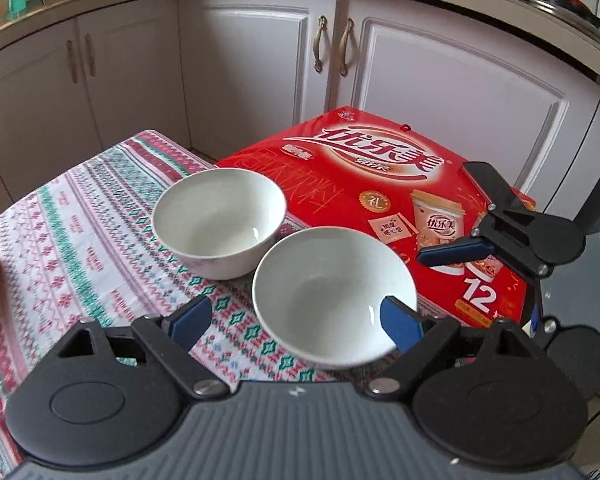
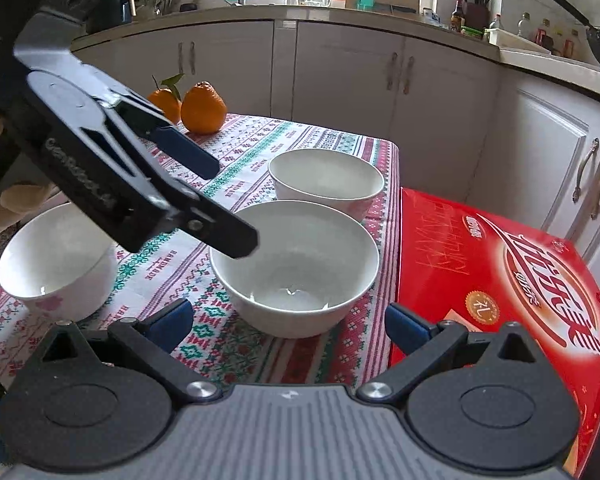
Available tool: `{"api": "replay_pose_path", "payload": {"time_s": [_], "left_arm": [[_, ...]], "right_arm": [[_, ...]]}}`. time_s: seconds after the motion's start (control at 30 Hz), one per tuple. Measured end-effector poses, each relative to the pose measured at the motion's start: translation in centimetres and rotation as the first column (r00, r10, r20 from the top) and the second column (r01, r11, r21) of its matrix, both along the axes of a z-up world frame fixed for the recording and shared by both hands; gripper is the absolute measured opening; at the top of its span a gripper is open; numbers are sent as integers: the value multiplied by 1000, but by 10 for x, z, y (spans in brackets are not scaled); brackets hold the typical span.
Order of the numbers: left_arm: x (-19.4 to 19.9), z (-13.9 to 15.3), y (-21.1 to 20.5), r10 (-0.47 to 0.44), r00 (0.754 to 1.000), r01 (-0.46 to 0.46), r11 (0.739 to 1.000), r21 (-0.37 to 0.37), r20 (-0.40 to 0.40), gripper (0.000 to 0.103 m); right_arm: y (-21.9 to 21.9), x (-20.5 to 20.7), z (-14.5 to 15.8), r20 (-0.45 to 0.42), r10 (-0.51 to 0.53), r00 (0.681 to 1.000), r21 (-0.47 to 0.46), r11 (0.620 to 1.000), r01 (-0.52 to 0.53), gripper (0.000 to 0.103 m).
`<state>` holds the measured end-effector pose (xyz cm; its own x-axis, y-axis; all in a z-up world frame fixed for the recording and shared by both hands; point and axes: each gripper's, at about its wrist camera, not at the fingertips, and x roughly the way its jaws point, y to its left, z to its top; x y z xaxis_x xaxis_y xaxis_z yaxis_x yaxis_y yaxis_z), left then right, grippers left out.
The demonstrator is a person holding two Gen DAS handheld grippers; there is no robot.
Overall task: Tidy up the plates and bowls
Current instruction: 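Grip another white bowl rim with the left gripper while the right grips opposite, then lift the white bowl with both grippers and lower it into the other bowl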
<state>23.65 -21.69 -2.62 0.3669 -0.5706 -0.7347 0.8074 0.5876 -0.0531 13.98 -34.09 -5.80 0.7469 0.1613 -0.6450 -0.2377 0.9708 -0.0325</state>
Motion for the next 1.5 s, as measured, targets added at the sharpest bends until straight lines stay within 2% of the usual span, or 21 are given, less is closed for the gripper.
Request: {"api": "replay_pose_path", "payload": {"time_s": [0.13, 0.4, 0.63, 0.73, 1.5], "left_arm": [[9, -5, -10, -7, 1000, 8, 1000, 13, -14, 89], [18, -13, -20, -24, 998, 25, 999, 23, -56, 70], [19, -15, -24, -35, 998, 37, 999, 31, -59, 67], [21, -16, -24, -39, 997, 41, 999, 27, -67, 62], [18, -11, -24, -62, 995, 65, 997, 36, -79, 62]], "right_arm": [[-1, 7, -5, -7, 11, 1000, 0, 1000, -11, 103], [-6, 11, -7, -7, 31, 999, 11, 999, -31, 98], [-7, 15, -8, -12, 48, 999, 16, 999, -47, 89], [-8, 17, -7, -7, 42, 999, 19, 999, -42, 88], [-5, 16, -2, -12, 49, 999, 12, 999, -48, 87]]}}
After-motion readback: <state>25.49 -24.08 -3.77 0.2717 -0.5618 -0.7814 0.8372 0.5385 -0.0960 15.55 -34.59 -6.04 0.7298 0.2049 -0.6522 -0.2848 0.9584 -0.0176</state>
